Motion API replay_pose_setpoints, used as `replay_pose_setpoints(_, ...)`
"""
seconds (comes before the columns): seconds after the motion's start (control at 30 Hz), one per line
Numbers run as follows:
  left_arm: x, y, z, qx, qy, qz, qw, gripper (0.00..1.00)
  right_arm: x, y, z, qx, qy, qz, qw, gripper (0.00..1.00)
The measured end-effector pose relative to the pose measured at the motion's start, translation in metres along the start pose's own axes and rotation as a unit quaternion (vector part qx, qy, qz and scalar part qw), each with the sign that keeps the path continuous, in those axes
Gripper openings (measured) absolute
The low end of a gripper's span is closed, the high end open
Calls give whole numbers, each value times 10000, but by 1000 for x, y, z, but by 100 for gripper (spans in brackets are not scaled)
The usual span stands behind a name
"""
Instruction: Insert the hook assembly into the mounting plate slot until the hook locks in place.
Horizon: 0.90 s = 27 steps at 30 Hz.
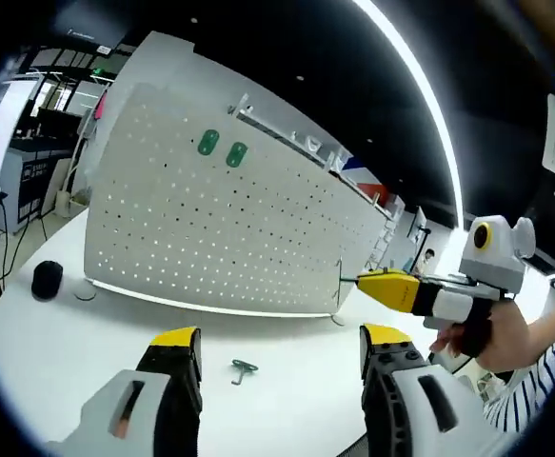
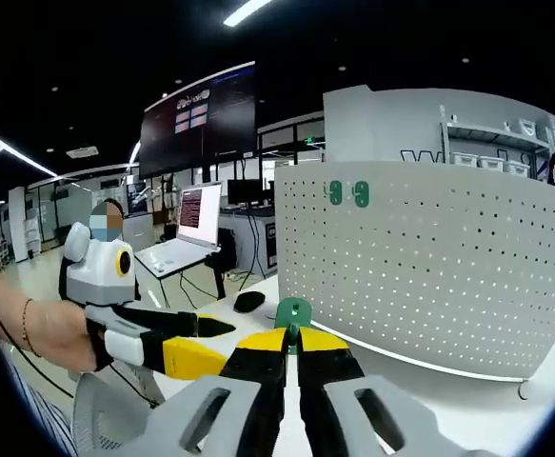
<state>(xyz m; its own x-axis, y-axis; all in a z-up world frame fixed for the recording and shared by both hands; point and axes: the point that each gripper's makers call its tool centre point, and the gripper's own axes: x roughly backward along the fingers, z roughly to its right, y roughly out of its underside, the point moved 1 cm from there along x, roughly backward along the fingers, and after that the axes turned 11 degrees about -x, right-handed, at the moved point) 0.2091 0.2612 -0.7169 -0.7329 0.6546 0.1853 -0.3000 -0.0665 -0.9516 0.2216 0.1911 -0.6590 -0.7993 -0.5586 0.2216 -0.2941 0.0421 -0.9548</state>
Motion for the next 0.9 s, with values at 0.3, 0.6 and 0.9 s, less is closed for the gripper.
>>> replay_pose_setpoints(0.3, 4, 26, 8, -230, 38, -412, 9989, 79, -1, -5, 3, 64, 173, 157, 9997, 0)
replay_pose_setpoints(0.6, 8, 34, -7, -261, -226, -548, 9979, 91, -4, -22, 19, 345, 799, 350, 9956, 0)
replay_pose_setpoints(0.9, 9, 43, -12, -271, -381, -744, 9961, 100, -15, -50, 33, 350, 1357, 876, 9862, 0)
